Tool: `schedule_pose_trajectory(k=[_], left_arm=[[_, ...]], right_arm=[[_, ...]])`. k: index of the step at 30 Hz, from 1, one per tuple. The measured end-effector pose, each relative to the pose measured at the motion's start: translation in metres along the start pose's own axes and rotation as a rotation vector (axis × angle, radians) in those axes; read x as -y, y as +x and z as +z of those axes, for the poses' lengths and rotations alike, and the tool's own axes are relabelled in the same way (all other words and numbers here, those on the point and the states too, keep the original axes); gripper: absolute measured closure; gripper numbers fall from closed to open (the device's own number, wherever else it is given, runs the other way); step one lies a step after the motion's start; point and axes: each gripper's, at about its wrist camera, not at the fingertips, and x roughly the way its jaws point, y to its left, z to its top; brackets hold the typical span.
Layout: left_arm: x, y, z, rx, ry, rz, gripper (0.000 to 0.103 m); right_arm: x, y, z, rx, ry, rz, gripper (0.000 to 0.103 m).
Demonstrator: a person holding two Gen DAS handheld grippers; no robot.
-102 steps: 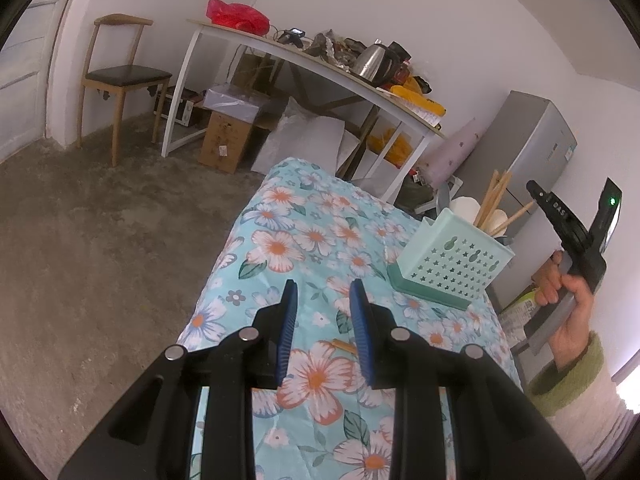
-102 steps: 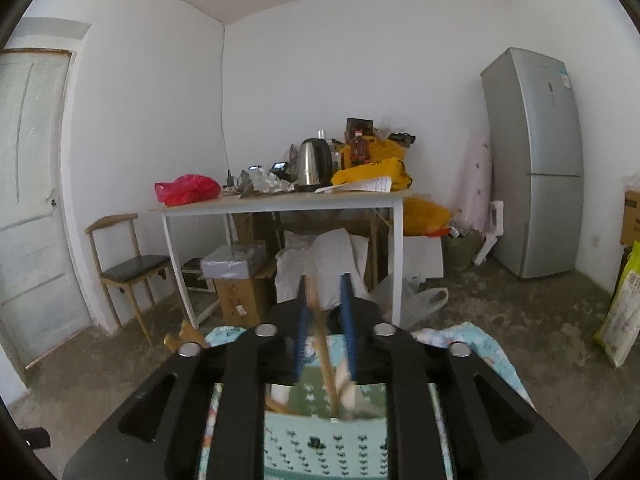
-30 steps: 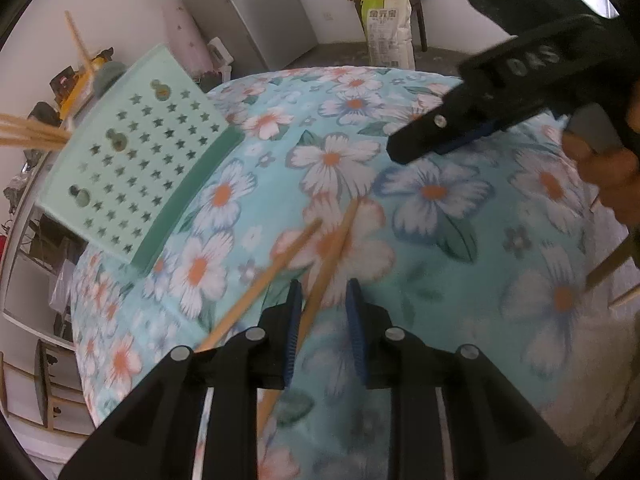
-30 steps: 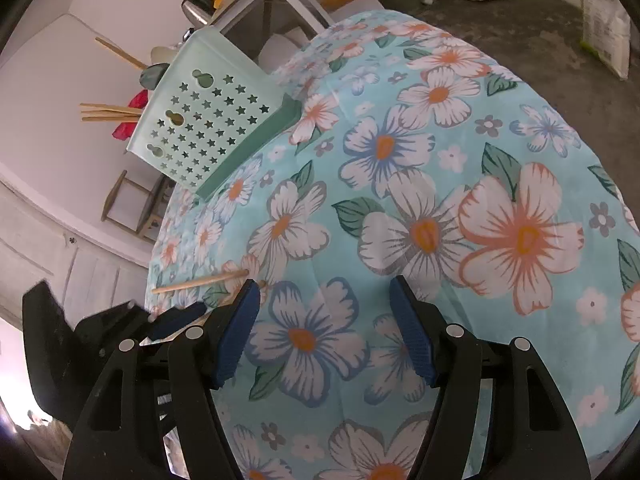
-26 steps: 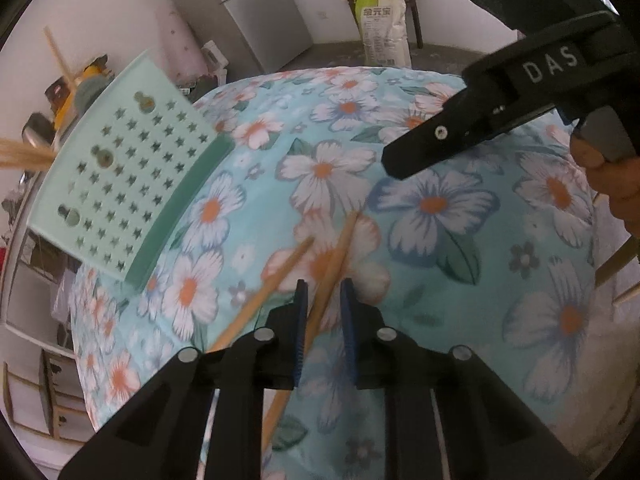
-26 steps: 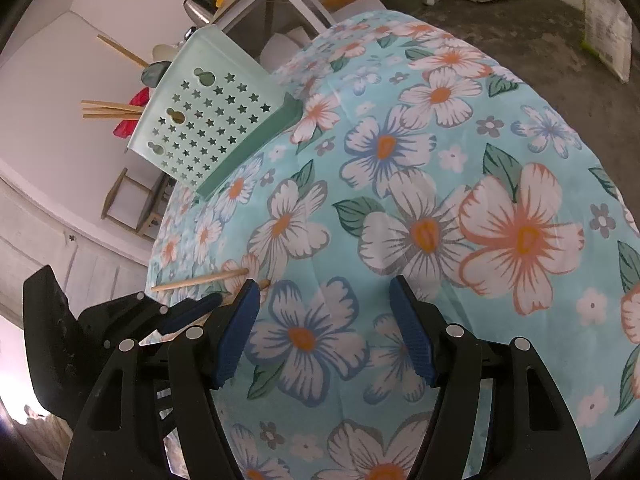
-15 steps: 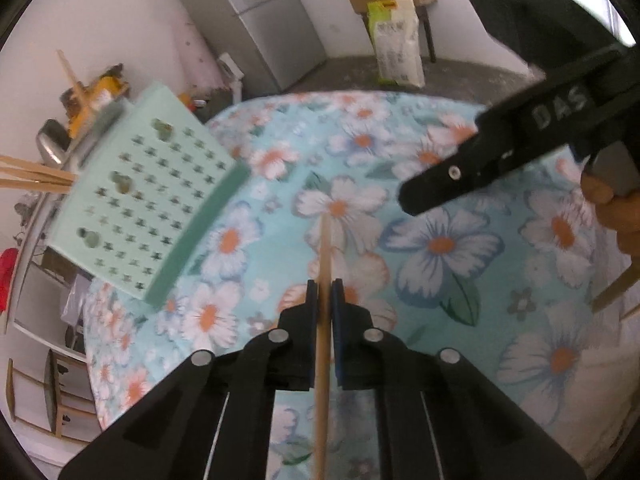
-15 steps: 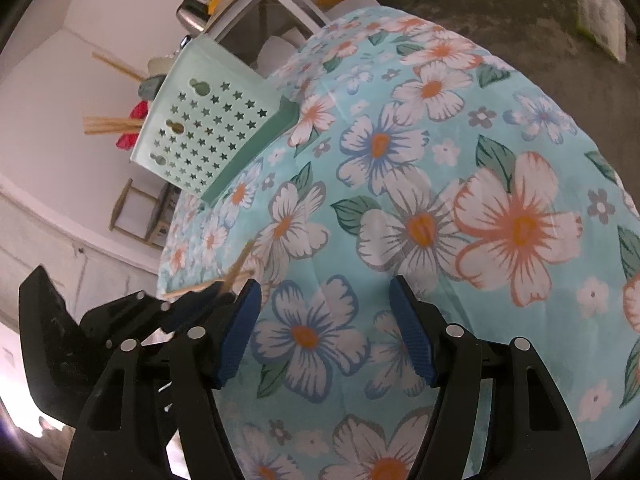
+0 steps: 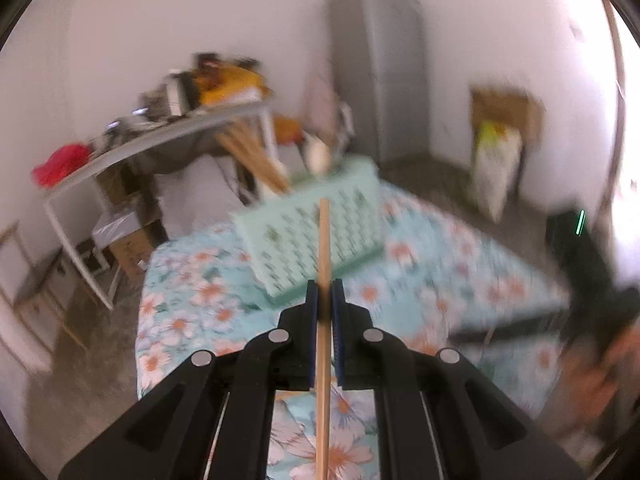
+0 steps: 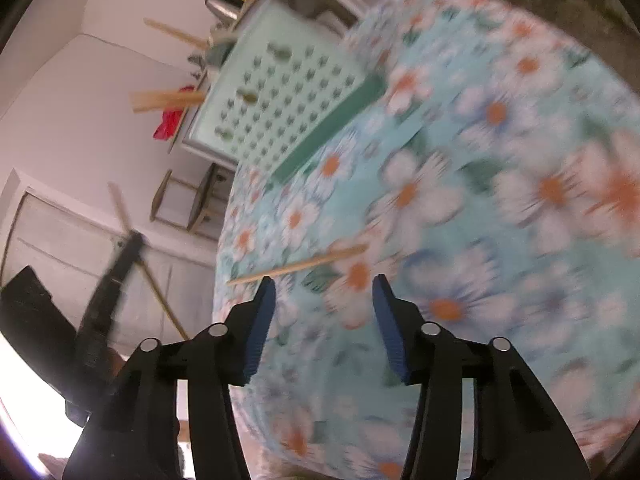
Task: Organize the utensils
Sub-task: 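Lift the left gripper, raising its chopstick upright while the right grasps a chopstick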
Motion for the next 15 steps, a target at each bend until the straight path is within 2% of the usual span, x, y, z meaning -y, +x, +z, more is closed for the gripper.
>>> schedule_pose_trajectory(k=[3, 7, 10, 15], left_arm=[[-0.026, -0.024, 0.003, 0.11, -0.148, 0.024, 0.097], [-0.051, -0.034, -0.003, 0.167, -0.289, 0.048, 0.097], [-0.063, -0.034, -0.01, 0.187, -0.349, 0.078, 0.097], [-0.073, -0.032, -0.022, 0.193, -0.397, 0.094, 0.097]], right_arm=[[0.0, 0.024, 0.001, -0.04, 0.061, -0.013, 0.062], [0.01, 0.046, 0.009, -0.033, 0.167, -0.032, 0.072], [0.014, 0.053, 0.016, 0.008, 0.245, -0.037, 0.077], [0.019, 0.058, 0.018, 0.053, 0.333, -0.037, 0.077]])
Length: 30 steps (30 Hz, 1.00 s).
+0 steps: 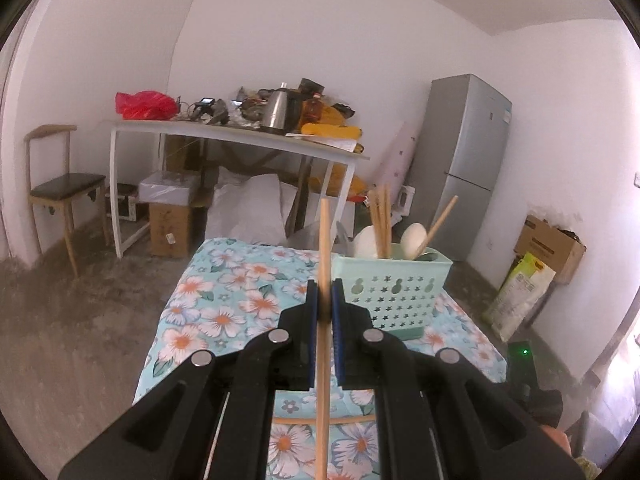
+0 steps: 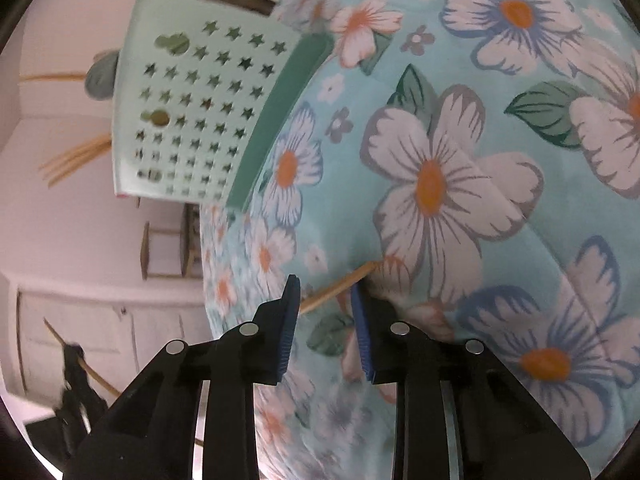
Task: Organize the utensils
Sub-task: 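Lift the left gripper, raising its chopstick upright while the right grasps a chopstick, then carry both held chopsticks upright toward the mint holder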
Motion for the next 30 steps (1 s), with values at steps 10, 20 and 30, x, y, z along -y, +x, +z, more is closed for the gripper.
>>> schedule_pose_trajectory(k=[10, 20, 30], left_arm=[[-0.004, 0.003, -0.011, -0.009, -0.011, -0.002, 0.097], [-0.015, 0.008, -0.018, -0.033, -0.035, 0.011, 0.097], [-0.01, 0.012, -0.021, -0.05, -0.014, 0.012, 0.097]], right_arm=[[0.015, 0.0, 0.005, 0.068, 0.104, -0.001, 0.092], [-0.005, -0.028, -0.001, 0.178, -0.014, 0.026, 0.093], [-0.04, -0.094, -0.003, 0.4, -0.26, -0.011, 0.096]])
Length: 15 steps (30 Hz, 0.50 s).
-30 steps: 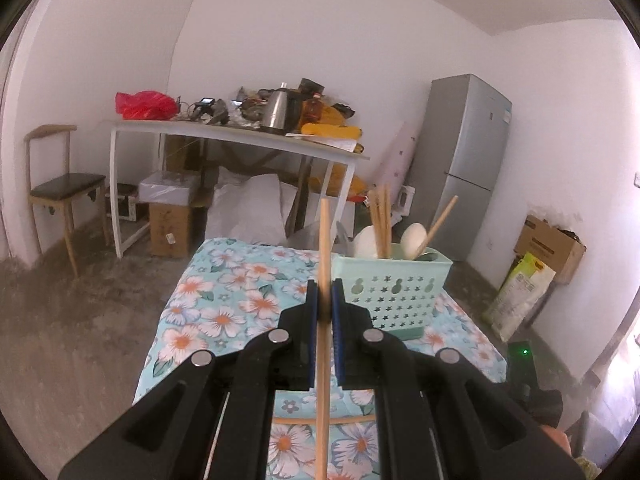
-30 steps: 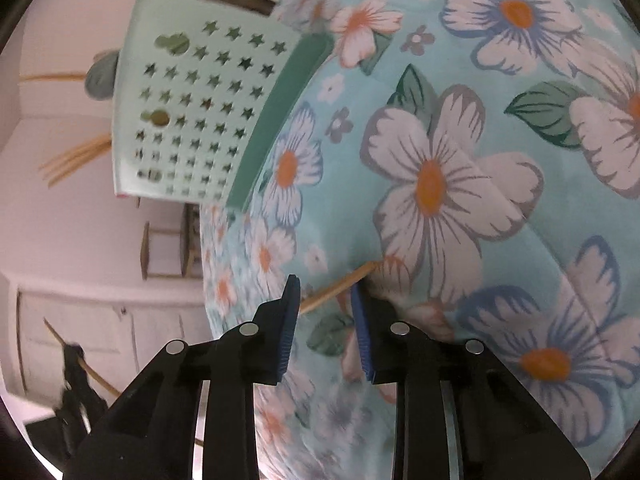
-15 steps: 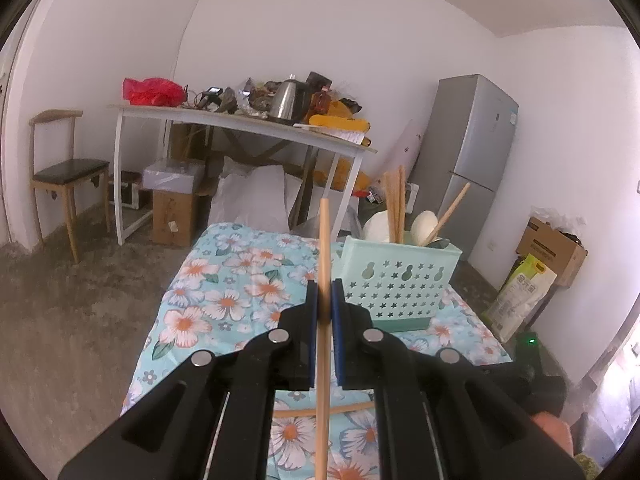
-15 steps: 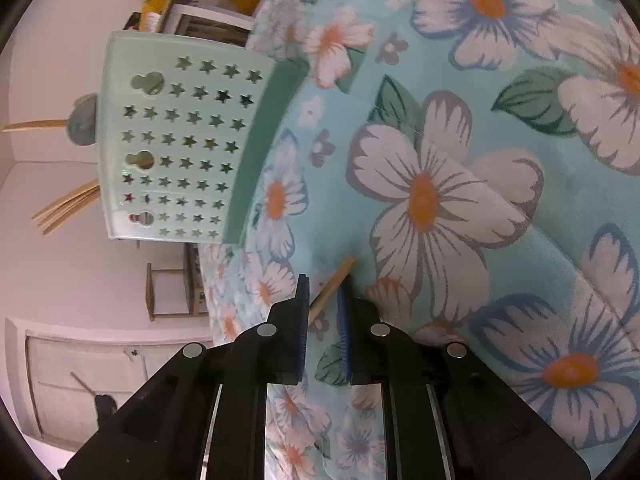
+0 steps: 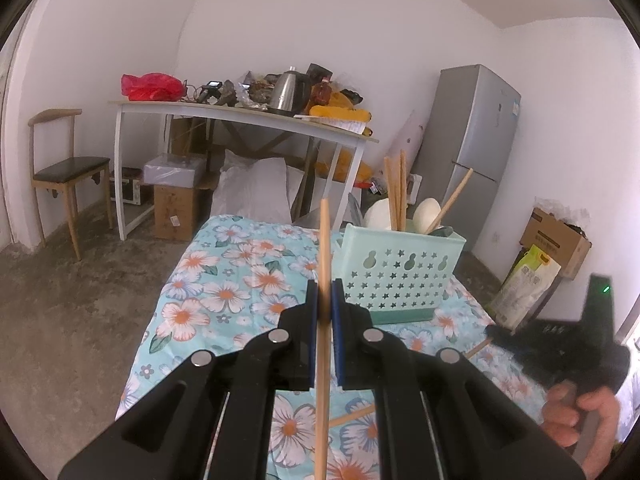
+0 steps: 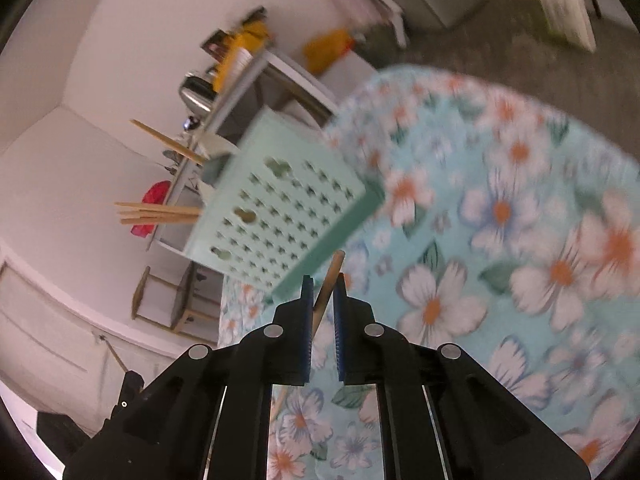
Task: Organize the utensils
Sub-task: 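Carry both held chopsticks upright toward the mint holder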
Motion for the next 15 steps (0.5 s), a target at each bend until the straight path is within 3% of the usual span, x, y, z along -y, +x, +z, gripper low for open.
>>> schedule_pose_trajectory(k=[6, 15], left_arm=[[0.011, 0.003, -0.003, -0.02, 0.047, 0.024, 0.097], [0.03, 0.004, -0.006, -0.042, 0.125, 0.049, 0.097]], right_arm=[[-0.009, -0.018, 0.005, 0.075, -0.086, -0.022, 0.096], [-0.014, -0.027, 0.006, 0.109, -0.126, -0.034, 0.096]])
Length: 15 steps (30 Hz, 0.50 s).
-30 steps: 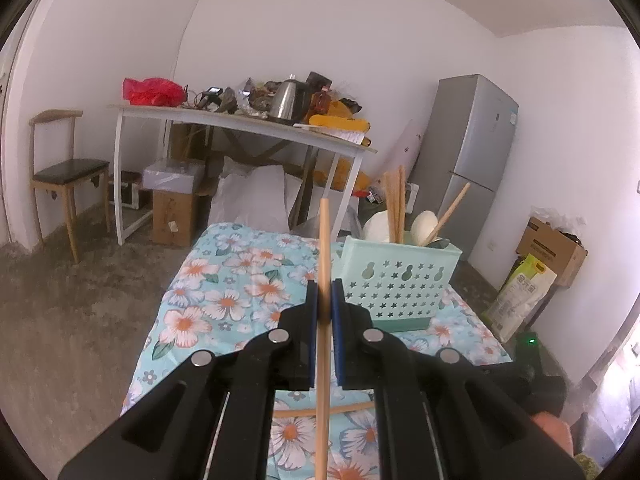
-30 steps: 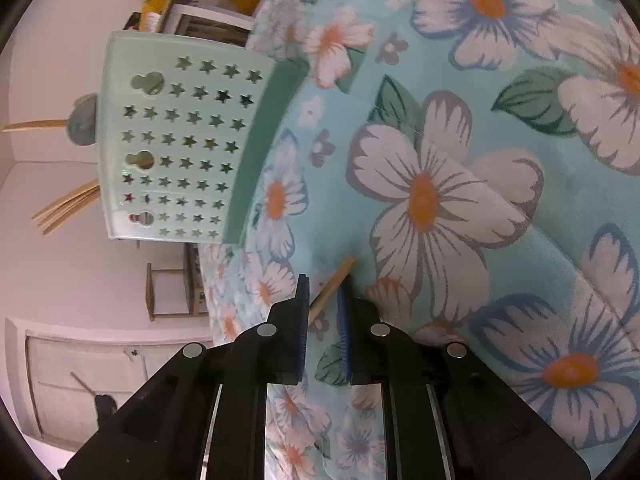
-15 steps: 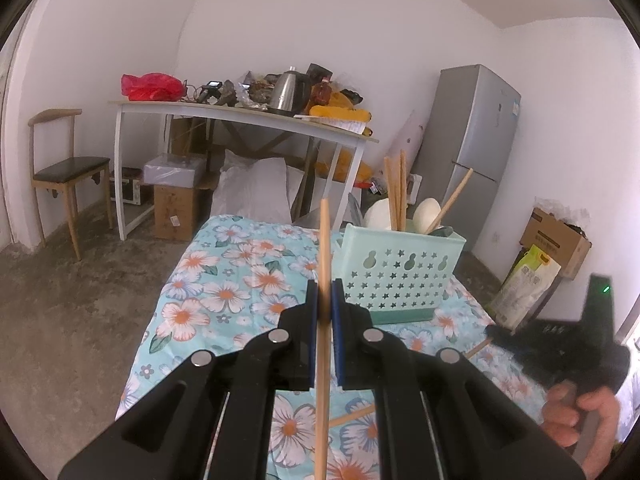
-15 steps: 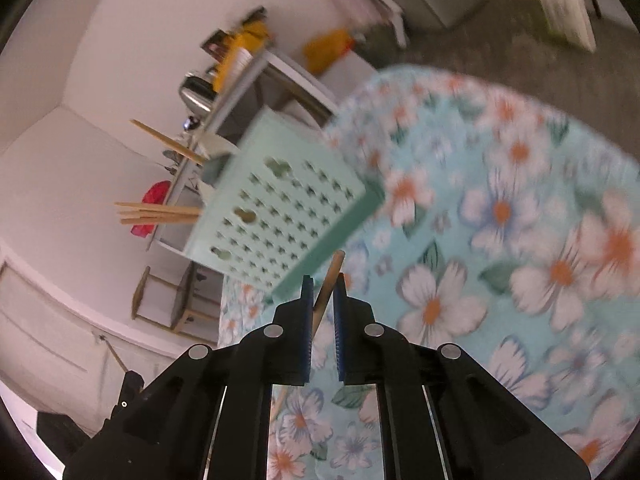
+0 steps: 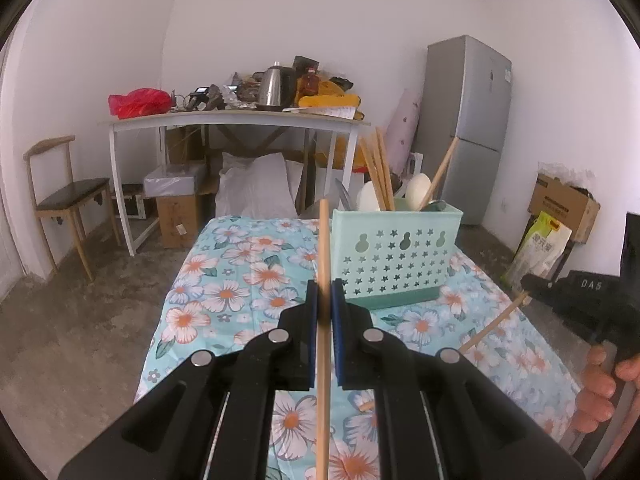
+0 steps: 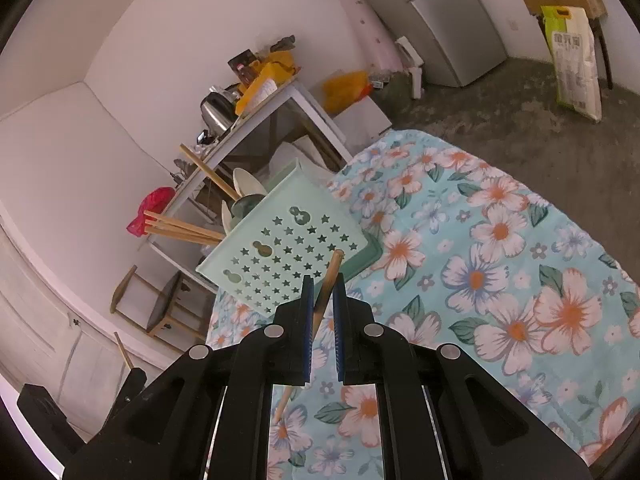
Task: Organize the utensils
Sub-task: 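Carry both held chopsticks upright toward the mint holder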
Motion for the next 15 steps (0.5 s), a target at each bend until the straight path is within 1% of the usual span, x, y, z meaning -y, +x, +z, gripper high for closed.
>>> schedule_pose_trajectory(k=[4, 9, 15], left_arm=[[0.006, 0.001, 0.0, -0.013, 0.033, 0.016, 0.097], [0.013, 0.004, 0.001, -0.045, 0.082, 0.057, 0.097], [0.02, 0.001, 0.002, -0.048, 0.126, 0.089, 0.097]], right_arm=[[-0.003, -0.004, 0.001, 0.01, -0.021, -0.001, 0.096], [-0.005, -0.012, 0.003, 0.026, -0.043, -0.005, 0.096], [-0.008, -0.026, 0.016, 0.067, -0.087, 0.004, 0.098]])
